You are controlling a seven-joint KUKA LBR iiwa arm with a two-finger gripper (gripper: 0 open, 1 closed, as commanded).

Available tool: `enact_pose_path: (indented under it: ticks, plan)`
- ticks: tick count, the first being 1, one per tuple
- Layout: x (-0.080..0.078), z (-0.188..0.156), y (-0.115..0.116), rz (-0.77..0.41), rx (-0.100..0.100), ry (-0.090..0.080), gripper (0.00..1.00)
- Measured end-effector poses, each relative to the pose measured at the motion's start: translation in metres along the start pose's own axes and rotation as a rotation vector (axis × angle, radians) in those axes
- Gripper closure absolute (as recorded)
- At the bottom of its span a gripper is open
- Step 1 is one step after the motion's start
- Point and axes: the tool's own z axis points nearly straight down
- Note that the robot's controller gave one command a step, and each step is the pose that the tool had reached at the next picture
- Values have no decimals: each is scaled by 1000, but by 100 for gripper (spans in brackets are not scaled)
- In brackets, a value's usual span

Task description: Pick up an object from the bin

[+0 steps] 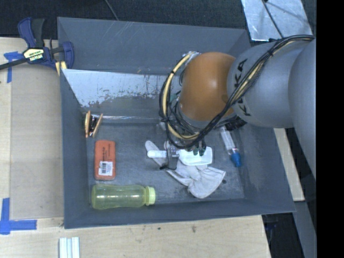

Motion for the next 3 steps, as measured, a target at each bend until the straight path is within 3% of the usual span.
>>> enact_pose_path:
  ticks: [1,2,3]
  plan:
    - [-7,8,-7,46,-1,-3,0]
    - [7,40,-38,70,-2,-5,0]
    - [1,42,-33,65,1,-8,100]
